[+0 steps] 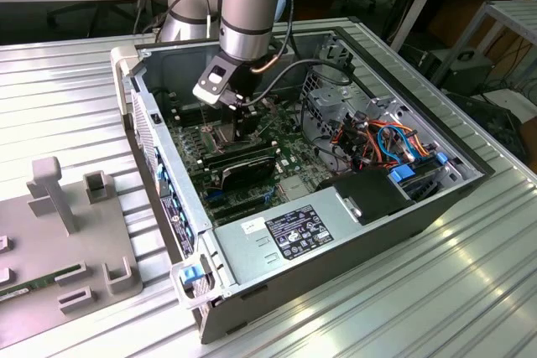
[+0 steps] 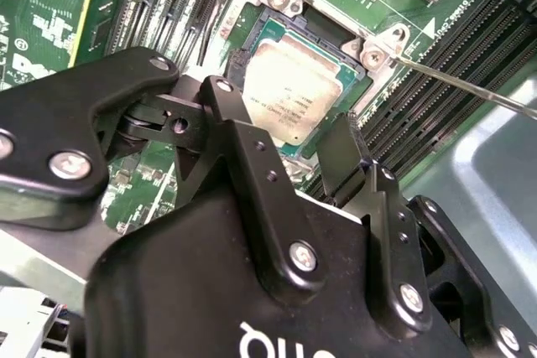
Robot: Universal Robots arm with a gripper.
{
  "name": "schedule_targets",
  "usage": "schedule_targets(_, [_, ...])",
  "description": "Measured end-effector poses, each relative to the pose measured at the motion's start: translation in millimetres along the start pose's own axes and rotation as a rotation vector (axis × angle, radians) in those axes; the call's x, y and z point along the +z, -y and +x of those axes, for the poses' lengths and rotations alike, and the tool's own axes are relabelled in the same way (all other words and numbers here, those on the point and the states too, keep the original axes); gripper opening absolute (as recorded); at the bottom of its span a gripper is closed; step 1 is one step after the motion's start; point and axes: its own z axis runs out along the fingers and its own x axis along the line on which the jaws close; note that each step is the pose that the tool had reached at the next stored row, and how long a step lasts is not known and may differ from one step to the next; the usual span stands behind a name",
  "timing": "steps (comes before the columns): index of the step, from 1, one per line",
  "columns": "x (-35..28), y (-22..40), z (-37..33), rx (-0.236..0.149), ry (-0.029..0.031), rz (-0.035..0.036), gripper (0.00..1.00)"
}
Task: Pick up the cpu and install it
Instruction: 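Place the cpu into insertion slot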
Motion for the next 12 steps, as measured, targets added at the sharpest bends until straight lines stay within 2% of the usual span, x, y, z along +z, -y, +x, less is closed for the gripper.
schedule_targets(4, [-4.8, -0.1, -0.1, 0.000, 0.0000, -0.0001, 0.61])
schedule_targets(12, [-5.5, -0.1, -0.2, 0.000, 0.0000, -0.0001, 0.61])
